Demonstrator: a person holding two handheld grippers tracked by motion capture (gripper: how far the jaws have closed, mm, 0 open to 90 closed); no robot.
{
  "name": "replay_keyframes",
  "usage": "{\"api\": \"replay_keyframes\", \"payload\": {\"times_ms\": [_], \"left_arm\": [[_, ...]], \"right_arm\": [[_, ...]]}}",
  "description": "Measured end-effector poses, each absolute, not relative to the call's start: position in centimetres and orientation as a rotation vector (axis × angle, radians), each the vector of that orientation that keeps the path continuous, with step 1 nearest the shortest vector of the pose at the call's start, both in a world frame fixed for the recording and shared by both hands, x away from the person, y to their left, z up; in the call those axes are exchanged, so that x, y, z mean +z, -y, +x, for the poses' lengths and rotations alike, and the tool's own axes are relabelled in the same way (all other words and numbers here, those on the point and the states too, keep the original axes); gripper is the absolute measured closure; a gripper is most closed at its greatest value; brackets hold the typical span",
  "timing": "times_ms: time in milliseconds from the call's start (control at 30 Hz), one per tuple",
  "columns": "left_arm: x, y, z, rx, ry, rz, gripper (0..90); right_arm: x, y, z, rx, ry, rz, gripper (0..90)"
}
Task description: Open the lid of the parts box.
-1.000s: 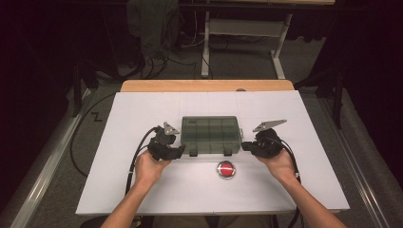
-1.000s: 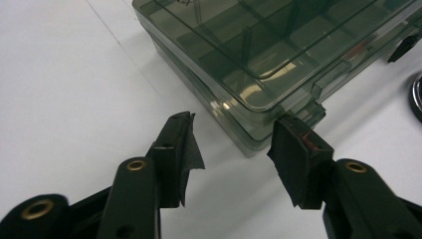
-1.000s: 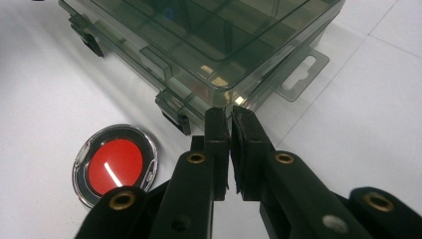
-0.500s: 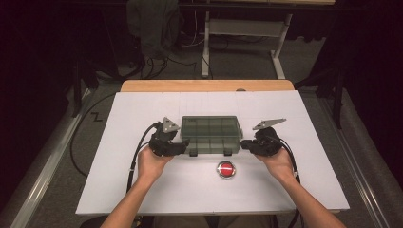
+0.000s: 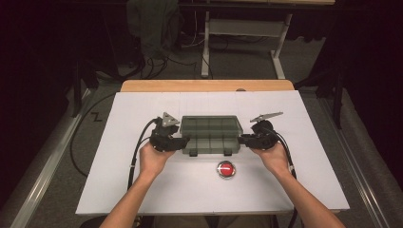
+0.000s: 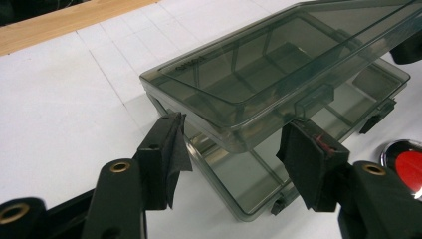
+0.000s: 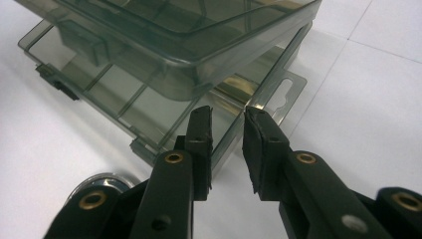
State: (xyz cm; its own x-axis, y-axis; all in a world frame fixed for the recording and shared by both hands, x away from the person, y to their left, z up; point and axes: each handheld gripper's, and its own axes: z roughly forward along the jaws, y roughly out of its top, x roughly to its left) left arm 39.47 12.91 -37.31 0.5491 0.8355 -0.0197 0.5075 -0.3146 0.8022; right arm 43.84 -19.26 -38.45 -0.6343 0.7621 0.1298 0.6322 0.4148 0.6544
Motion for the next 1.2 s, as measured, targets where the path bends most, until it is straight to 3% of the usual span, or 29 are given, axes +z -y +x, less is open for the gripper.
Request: {"api": "replay_keyframes", "payload": {"times_ms": [833, 1200], "left_arm": [[-36.5, -12.9, 40.1, 0.521, -1.090, 1.924, 44.3], [-36.0, -12.8, 40.5, 0.535, -1.087, 1.923, 44.2]], "right_arm": [[-38.7, 18.0, 46.3, 0.926, -2.459, 1.332, 70.8], [-38.6, 17.1, 46.8, 0.849, -2.456, 1.327, 72.8]]}}
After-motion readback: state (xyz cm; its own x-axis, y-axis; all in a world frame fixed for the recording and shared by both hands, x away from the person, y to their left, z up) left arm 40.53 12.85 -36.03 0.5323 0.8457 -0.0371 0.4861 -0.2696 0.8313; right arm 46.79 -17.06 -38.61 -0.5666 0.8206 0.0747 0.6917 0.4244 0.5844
